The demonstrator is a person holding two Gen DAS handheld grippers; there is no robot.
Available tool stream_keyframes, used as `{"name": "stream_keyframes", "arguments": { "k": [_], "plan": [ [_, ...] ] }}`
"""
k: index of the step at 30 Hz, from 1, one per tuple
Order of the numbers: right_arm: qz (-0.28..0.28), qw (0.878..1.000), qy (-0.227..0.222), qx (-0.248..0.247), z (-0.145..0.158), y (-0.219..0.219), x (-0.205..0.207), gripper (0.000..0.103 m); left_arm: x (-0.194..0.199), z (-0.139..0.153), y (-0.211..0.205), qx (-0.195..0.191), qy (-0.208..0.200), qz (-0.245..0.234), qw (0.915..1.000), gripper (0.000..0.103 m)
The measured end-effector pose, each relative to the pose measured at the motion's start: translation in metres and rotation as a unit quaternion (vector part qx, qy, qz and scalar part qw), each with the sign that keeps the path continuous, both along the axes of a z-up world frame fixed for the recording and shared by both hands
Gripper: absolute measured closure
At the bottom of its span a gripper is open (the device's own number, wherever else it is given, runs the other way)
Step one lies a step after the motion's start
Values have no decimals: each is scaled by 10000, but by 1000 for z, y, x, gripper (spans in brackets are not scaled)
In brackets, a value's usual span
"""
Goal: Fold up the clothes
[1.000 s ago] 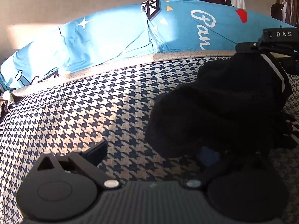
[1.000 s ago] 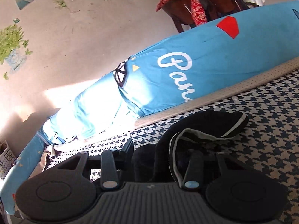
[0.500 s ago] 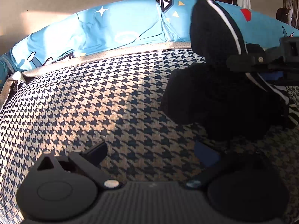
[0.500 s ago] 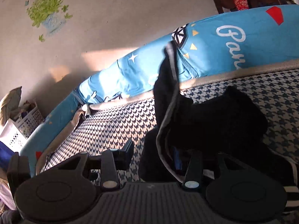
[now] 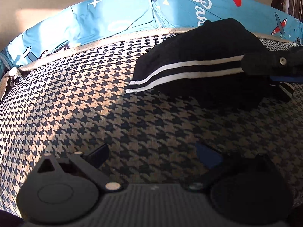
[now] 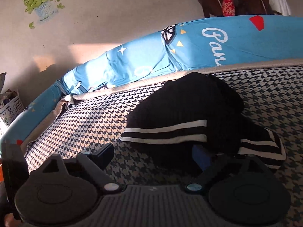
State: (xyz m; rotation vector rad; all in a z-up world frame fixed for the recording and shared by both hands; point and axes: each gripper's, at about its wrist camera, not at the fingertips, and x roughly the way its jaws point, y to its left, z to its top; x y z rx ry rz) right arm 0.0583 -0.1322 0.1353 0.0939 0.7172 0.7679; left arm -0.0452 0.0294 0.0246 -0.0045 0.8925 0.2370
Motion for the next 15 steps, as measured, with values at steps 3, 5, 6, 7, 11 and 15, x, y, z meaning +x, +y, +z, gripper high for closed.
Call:
{"name": "stream_keyframes", "arguments": {
  "k": [3, 5, 6, 7, 11, 15],
  "plan": [
    [-236, 9994, -94, -253, -1, -5, -8, 6, -5, -4, -3, -72, 78, -9, 9999, 0],
    [-393, 9982, -156, -421, -1, -8, -14, 4, -8, -5, -5, -111, 121, 7, 9999, 0],
    [-472, 9974, -187, -505, -1, -10, -17, 4, -10, -6, -6, -123, 135, 13, 9998, 0],
    [-535, 9966, -215, -581, -2, -11, -19, 4, -12, -5, -6, -110, 141, 8, 9998, 0],
    [-634, 9955, -226, -659, -4, -17, -26, 4, -17, -2, -7, -72, 186, 10, 9998, 0],
    [-805, 9935, -222, -772, -6, -22, -31, 4, -21, 0, -8, -131, 240, 77, 9996, 0]
  ]
}}
